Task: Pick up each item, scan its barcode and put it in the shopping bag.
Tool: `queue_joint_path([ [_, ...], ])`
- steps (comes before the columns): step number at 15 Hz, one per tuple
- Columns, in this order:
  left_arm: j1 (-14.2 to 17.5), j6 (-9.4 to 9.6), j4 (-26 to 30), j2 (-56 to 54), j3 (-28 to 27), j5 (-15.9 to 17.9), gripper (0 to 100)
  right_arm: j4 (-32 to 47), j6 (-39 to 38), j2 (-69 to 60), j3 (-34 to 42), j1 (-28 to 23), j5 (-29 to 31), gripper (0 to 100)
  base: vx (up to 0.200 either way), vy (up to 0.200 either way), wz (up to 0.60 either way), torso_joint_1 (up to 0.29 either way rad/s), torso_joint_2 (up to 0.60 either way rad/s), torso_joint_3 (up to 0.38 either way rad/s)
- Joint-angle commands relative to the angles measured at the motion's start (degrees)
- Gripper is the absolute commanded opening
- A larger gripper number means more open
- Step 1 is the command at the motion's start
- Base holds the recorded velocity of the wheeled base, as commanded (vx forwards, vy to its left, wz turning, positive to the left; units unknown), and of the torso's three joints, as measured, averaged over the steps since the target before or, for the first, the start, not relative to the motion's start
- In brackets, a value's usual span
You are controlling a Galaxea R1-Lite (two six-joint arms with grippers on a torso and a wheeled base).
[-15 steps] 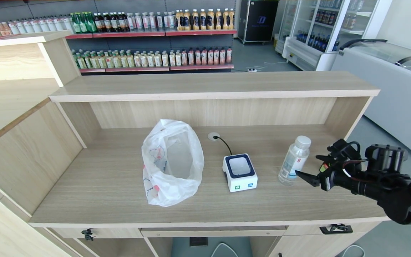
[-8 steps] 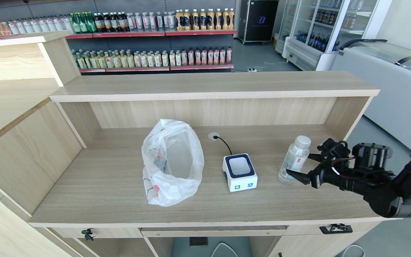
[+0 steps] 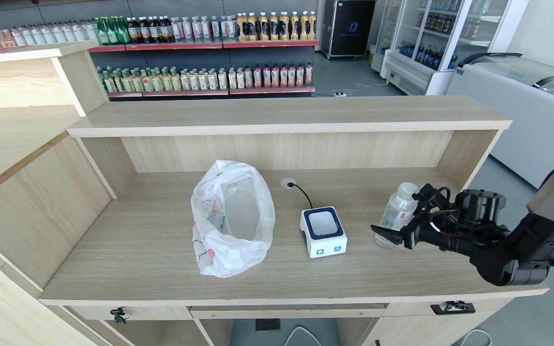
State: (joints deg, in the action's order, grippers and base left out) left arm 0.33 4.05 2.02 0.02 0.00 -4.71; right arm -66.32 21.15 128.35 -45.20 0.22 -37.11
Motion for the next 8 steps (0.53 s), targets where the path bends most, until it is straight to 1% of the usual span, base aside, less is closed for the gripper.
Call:
queue_joint_path([
  [1, 0.02, 0.00, 0.00, -0.02, 0.00, -0.04, 100, -0.04, 0.03, 0.41, -0.32, 0.22, -0.16, 100, 0.000, 0.000, 0.00, 0.000, 0.00, 0.000],
  [8, 0.02, 0.00, 0.00, -0.02, 0.00, -0.04, 100, -0.04, 0.03, 2.78, -3.40, 1.19, -0.16, 100, 0.000, 0.000, 0.00, 0.000, 0.00, 0.000],
])
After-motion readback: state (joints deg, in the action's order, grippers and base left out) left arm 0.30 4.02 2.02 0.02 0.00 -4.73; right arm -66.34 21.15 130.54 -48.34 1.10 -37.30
